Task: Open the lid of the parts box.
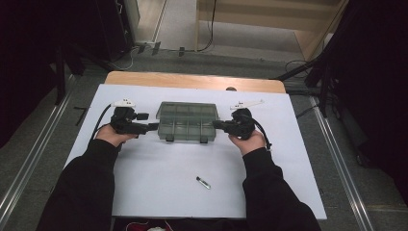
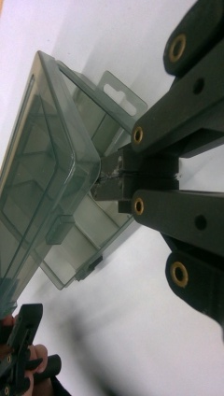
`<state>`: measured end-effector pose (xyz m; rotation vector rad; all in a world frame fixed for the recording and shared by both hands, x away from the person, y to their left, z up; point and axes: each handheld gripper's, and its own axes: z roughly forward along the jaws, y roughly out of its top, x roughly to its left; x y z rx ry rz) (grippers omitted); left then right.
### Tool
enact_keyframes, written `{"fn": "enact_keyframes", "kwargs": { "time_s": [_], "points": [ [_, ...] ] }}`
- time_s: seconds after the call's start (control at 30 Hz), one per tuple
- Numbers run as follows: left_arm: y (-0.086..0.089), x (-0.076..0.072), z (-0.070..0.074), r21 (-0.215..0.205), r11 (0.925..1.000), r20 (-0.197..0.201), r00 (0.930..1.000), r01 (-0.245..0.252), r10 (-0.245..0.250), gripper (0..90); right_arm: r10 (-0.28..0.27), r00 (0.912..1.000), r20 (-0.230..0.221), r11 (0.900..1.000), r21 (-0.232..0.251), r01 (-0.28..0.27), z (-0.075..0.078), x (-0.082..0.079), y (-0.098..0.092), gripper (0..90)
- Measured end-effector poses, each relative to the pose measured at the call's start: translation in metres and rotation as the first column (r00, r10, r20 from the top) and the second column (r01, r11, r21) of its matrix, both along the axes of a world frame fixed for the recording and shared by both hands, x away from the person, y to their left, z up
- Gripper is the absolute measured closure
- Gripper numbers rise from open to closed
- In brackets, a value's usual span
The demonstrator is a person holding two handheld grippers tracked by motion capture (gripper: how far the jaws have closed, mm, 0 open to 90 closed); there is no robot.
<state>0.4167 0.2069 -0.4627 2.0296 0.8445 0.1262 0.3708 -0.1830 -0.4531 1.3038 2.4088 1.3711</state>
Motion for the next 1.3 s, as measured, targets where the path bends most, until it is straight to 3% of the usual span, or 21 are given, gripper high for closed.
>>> {"fn": "enact_keyframes", "kwargs": {
  "time_s": [0.1, 0.3, 0.57, 0.63, 0.93, 1.0, 1.07, 1.17, 1.3],
  "points": [
    [-0.002, 0.001, 0.001, -0.001, 1.0000, 0.023, 0.9997, 0.002, -0.002, 27.8, -0.002, 1.0000, 0.003, 1.000, 0.001, 0.002, 0.002, 0.001, 0.000, 90.0],
    [-0.004, 0.005, 0.005, -0.017, 0.9999, 0.031, 0.9995, -0.004, 0.005, 27.8, 0.001, 0.9998, 0.020, 1.000, -0.012, -0.001, 0.007, 0.006, 0.000, 90.0],
    [-0.009, 0.010, 0.008, -0.005, 1.0000, 0.072, 0.9973, -0.007, 0.007, 28.5, -0.004, 0.9996, 0.028, 1.000, -0.015, 0.005, 0.012, 0.009, 0.000, 90.0],
    [-0.011, 0.010, 0.006, -0.002, 1.0000, 0.092, 0.9957, -0.009, 0.009, 32.4, -0.007, 0.9995, 0.031, 1.000, -0.012, 0.007, 0.013, 0.011, -0.001, 90.0],
    [-0.016, 0.020, 0.008, 0.009, 0.9988, 0.093, 0.9945, -0.049, 0.048, 39.5, -0.010, 0.9991, 0.041, 1.000, -0.001, 0.010, 0.018, 0.016, 0.003, 90.0],
    [-0.017, 0.020, 0.010, 0.017, 0.9983, 0.130, 0.9900, -0.056, 0.053, 44.9, -0.012, 0.9992, 0.039, 1.000, 0.004, 0.012, 0.019, 0.016, 0.004, 90.0],
    [-0.018, 0.020, 0.011, 0.012, 0.9978, 0.124, 0.9904, -0.065, 0.063, 51.4, -0.012, 0.9991, 0.040, 1.000, 0.005, 0.012, 0.018, 0.016, 0.003, 90.0],
    [-0.018, 0.020, 0.012, 0.008, 0.9978, 0.117, 0.9910, -0.066, 0.065, 54.4, -0.014, 0.9991, 0.040, 1.000, 0.006, 0.014, 0.018, 0.016, 0.003, 90.0],
    [-0.018, 0.021, 0.011, -0.010, 0.9972, 0.071, 0.9947, -0.074, 0.075, 62.5, -0.016, 0.9994, 0.031, 1.000, 0.006, 0.016, 0.017, 0.015, 0.001, 88.8]
  ]
}}
